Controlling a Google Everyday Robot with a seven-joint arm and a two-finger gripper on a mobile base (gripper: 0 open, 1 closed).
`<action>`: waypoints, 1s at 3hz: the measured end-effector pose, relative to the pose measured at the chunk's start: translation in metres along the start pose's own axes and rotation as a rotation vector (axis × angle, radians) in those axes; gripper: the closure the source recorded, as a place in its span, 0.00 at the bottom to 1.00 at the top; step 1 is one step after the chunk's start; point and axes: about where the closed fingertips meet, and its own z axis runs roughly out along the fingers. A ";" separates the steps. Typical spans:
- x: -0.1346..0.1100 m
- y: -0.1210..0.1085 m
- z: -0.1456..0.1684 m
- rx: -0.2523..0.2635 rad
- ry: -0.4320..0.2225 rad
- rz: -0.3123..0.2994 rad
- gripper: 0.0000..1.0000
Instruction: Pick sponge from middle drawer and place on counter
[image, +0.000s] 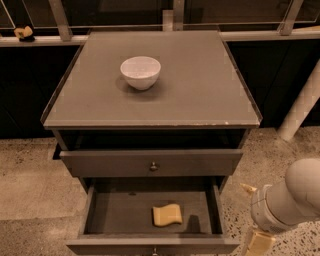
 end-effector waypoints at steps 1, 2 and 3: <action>-0.011 0.016 0.047 -0.096 -0.054 -0.022 0.00; -0.028 0.036 0.111 -0.207 -0.117 -0.047 0.00; -0.057 0.048 0.158 -0.250 -0.173 -0.088 0.00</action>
Offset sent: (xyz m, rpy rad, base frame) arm -0.0128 0.1146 -0.1812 0.2566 0.2432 0.1939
